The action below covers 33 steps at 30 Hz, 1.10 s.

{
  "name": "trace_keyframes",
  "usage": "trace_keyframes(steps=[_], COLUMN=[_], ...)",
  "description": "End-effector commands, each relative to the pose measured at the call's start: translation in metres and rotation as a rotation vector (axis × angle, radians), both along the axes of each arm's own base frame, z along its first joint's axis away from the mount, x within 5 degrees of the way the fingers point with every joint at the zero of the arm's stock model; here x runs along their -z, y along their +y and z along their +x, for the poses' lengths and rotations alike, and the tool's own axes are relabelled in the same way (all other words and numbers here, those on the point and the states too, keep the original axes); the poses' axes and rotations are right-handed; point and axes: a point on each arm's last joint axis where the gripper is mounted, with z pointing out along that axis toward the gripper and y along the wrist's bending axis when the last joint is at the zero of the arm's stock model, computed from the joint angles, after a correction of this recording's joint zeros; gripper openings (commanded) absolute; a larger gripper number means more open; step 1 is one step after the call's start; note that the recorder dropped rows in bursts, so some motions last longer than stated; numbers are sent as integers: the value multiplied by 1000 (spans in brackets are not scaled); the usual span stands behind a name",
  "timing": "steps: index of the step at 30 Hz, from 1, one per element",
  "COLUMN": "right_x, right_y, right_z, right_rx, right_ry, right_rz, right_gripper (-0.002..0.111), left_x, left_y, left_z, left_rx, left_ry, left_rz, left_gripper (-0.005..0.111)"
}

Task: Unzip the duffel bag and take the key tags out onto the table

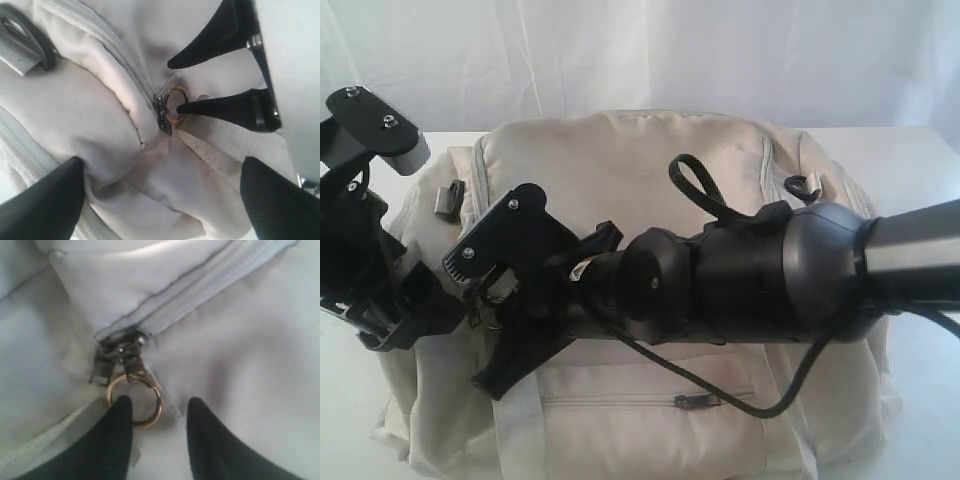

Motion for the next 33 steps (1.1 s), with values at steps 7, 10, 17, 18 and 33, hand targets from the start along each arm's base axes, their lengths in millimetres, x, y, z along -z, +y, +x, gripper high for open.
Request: trace_keyframes(steps=[7, 10, 17, 18, 33], right_x=[-5, -5, -1, -1, 0], right_y=[0, -1, 0, 0, 0], right_z=[4, 5, 4, 3, 3], right_rx=[32, 56, 47, 44, 45], right_ry=[-48, -44, -12, -8, 1], right_rz=[20, 40, 32, 31, 33], right_gripper=[0, 0, 31, 37, 63], left_x=[1, 1, 1, 1, 1], left_y=[-1, -1, -1, -1, -1], left_z=[-3, -3, -3, -3, -3], left_rx=[2, 3, 3, 3, 2], left_ry=[8, 10, 10, 10, 8], left_rz=[-13, -12, -12, -12, -13], left_gripper=[84, 84, 84, 84, 84])
